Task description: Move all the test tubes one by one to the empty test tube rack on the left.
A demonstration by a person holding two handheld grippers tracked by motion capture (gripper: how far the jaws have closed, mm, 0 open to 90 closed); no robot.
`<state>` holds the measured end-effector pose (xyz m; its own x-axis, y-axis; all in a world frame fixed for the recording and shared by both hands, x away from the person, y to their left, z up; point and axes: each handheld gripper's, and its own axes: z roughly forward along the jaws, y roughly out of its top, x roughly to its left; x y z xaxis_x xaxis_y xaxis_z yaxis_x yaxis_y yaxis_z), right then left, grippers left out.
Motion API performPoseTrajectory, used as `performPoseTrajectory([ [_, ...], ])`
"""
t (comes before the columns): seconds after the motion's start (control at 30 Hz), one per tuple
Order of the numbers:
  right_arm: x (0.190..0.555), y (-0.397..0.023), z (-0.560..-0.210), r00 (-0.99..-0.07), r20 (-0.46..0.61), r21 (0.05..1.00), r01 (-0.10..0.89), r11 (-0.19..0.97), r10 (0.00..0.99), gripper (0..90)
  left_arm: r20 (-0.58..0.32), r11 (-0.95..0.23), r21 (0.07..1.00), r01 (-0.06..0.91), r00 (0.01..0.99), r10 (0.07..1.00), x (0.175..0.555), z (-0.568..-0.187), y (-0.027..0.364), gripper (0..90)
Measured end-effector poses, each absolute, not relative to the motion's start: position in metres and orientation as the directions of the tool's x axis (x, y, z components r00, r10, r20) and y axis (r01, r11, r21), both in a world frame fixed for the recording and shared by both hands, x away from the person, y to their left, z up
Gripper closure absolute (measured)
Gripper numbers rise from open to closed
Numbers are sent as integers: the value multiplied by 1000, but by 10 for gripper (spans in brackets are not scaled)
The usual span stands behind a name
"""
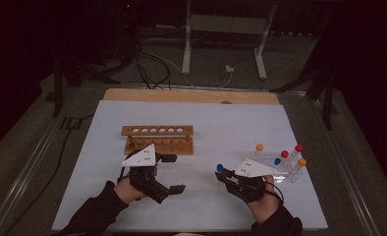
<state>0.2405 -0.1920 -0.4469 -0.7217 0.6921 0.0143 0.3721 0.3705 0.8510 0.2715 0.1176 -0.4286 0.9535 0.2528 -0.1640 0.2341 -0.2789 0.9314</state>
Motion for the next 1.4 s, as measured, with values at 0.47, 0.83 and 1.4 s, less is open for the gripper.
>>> performPoseTrajectory([
  [0.47,238,-190,-445,-735,22,859,361,363,678,771,-160,-264,940,215,963,217,281,-417,76,54],
  [0.83,236,-189,-444,-742,20,862,353,365,670,771,-133,-282,939,195,965,224,287,-418,54,210],
  [1.4,235,-188,-443,-743,22,862,352,364,669,771,-77,-336,929,156,969,236,287,-424,32,490],
])
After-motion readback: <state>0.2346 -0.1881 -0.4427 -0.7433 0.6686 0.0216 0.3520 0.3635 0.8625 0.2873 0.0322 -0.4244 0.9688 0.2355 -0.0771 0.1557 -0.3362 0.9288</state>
